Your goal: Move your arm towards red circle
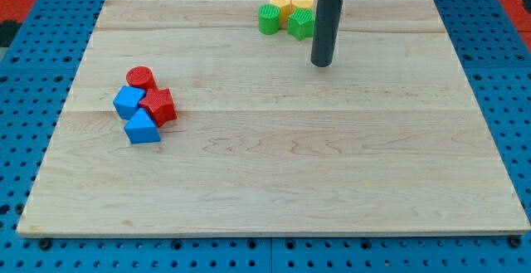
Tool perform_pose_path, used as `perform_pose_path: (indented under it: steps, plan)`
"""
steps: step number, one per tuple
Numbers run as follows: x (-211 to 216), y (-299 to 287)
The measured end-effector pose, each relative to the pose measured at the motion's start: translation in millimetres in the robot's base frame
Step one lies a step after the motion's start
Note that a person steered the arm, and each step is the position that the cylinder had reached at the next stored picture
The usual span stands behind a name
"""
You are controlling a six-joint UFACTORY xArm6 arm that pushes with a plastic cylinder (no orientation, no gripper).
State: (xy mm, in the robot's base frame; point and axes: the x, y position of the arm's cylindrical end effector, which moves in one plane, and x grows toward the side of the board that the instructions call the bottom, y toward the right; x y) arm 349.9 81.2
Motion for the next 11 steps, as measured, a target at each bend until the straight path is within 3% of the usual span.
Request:
perform_pose_path:
  steps: [6,11]
  plan:
    - [2.6,20.6]
    - [5.2,-40.7]
